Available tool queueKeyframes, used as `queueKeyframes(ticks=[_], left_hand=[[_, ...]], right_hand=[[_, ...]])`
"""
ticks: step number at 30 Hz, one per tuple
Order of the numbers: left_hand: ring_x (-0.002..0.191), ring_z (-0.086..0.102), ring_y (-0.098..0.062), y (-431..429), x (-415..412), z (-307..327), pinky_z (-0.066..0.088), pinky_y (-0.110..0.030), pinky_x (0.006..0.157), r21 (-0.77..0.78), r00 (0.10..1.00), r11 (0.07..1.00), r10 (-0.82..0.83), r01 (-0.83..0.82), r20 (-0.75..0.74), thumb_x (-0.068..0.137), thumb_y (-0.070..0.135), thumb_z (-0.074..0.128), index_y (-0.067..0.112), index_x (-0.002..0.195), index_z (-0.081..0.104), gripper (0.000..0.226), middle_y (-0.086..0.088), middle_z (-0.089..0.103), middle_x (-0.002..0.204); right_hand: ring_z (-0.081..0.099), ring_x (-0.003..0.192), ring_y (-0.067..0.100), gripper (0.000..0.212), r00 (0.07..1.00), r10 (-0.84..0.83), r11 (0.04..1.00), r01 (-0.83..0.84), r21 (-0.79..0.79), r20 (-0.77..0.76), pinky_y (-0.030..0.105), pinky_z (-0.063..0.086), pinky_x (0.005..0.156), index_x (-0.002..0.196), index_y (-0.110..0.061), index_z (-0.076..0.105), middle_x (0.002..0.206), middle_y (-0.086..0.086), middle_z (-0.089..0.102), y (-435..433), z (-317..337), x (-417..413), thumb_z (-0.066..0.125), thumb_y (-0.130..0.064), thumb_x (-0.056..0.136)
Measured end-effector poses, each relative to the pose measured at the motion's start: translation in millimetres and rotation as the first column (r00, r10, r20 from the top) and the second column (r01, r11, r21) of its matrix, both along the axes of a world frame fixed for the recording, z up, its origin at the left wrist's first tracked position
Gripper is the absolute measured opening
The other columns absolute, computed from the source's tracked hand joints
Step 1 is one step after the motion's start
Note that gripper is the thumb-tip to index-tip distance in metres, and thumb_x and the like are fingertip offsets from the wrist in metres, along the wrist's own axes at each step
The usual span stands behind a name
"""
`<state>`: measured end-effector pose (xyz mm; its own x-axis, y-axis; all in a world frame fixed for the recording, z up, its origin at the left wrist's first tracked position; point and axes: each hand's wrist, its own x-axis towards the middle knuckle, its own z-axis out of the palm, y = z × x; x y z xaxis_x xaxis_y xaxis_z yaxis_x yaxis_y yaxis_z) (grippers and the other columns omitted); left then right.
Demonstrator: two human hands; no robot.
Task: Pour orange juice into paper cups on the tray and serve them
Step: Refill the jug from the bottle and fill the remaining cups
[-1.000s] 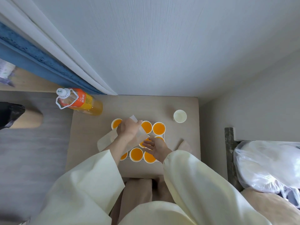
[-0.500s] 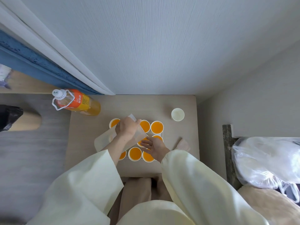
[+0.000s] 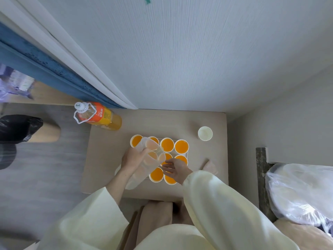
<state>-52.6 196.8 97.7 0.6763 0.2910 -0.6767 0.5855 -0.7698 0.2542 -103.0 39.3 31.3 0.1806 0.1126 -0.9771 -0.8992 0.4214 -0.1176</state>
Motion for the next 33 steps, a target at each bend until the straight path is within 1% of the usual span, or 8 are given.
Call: queueKeyframes(ticks=[7,12,16,19,23,26,29,33], left_hand=[[0.064,0.055,-0.026,21,-14,8,0.038,-0.031,0.056,-0.085,0.984,0.980,0.180,-0.179,0.003,0.082,0.046,0.056,0.010,0.064,0.052,0.041,-0.008,0.057,0.067],[0.064,0.055,-0.025,26,-5,38,0.038,-0.031,0.058,-0.136,0.988,0.979,0.152,-0.149,0.016,0.072,0.054,0.052,0.011,0.058,0.050,0.046,-0.007,0.056,0.064],[0.061,0.052,-0.021,23,16,58,0.037,-0.031,0.059,-0.188,0.992,0.977,0.110,-0.096,0.067,0.077,0.051,0.048,0.009,0.059,0.048,0.046,-0.007,0.053,0.062],[0.068,0.052,-0.022,24,36,61,0.038,-0.030,0.062,-0.185,0.991,0.981,0.074,-0.053,0.108,0.092,0.036,0.050,0.010,0.062,0.046,0.040,-0.007,0.051,0.066],[0.088,0.059,-0.028,25,61,51,0.051,-0.037,0.068,-0.174,0.988,0.985,0.024,0.003,0.151,0.087,0.045,0.052,0.003,0.080,0.057,0.043,-0.012,0.057,0.086],[0.093,0.059,-0.036,30,79,37,0.048,-0.037,0.063,-0.168,0.983,0.986,0.035,-0.004,0.182,0.075,0.059,0.055,-0.005,0.096,0.058,0.067,-0.021,0.055,0.094],[0.083,0.053,-0.032,28,90,26,0.048,-0.043,0.076,-0.161,0.982,0.982,-0.067,0.096,0.179,0.093,0.046,0.048,0.004,0.081,0.054,0.044,-0.016,0.055,0.085],[0.081,0.056,-0.022,29,106,0,0.045,-0.030,0.064,-0.261,0.972,0.960,-0.039,0.101,0.230,0.097,0.036,0.044,0.009,0.087,0.058,0.032,-0.006,0.058,0.084]], right_hand=[[0.067,0.100,0.029,0.019,0.994,0.066,0.997,-0.068,0.022,0.085,0.044,0.053,0.095,0.110,-0.003,0.061,0.105,0.015,0.069,4,7,6,0.054,-0.015,0.096],[0.067,0.099,0.027,0.035,0.969,0.113,0.988,-0.134,0.082,0.217,0.039,0.056,0.088,0.111,-0.007,0.064,0.109,0.014,0.068,2,29,21,0.067,-0.034,0.090],[0.067,0.099,0.029,0.029,0.943,0.146,0.979,-0.180,0.092,0.298,0.034,0.058,0.082,0.115,-0.005,0.063,0.110,0.017,0.068,-5,49,48,0.063,-0.024,0.094],[0.070,0.096,0.030,0.017,0.907,0.185,0.977,-0.213,0.032,0.379,0.035,0.058,0.084,0.108,-0.006,0.066,0.108,0.017,0.070,-9,67,66,0.061,-0.013,0.093],[0.071,0.080,0.033,0.018,0.910,0.146,0.988,-0.118,-0.096,0.388,0.032,0.061,0.068,0.108,0.004,0.060,0.108,0.025,0.067,-9,76,88,0.057,-0.001,0.091],[0.072,0.086,0.033,0.019,0.913,0.136,0.986,-0.089,-0.138,0.384,0.039,0.059,0.082,0.110,0.001,0.057,0.106,0.021,0.069,-6,72,98,0.056,-0.002,0.092],[0.073,0.083,0.030,0.007,0.918,0.094,0.982,-0.021,-0.189,0.386,0.040,0.058,0.085,0.098,-0.005,0.057,0.095,0.015,0.069,-1,67,105,0.054,-0.001,0.092],[0.073,0.080,0.025,0.006,0.929,0.054,0.949,0.067,-0.309,0.366,0.037,0.058,0.084,0.099,-0.007,0.057,0.088,0.011,0.069,10,51,115,0.053,-0.005,0.095]])
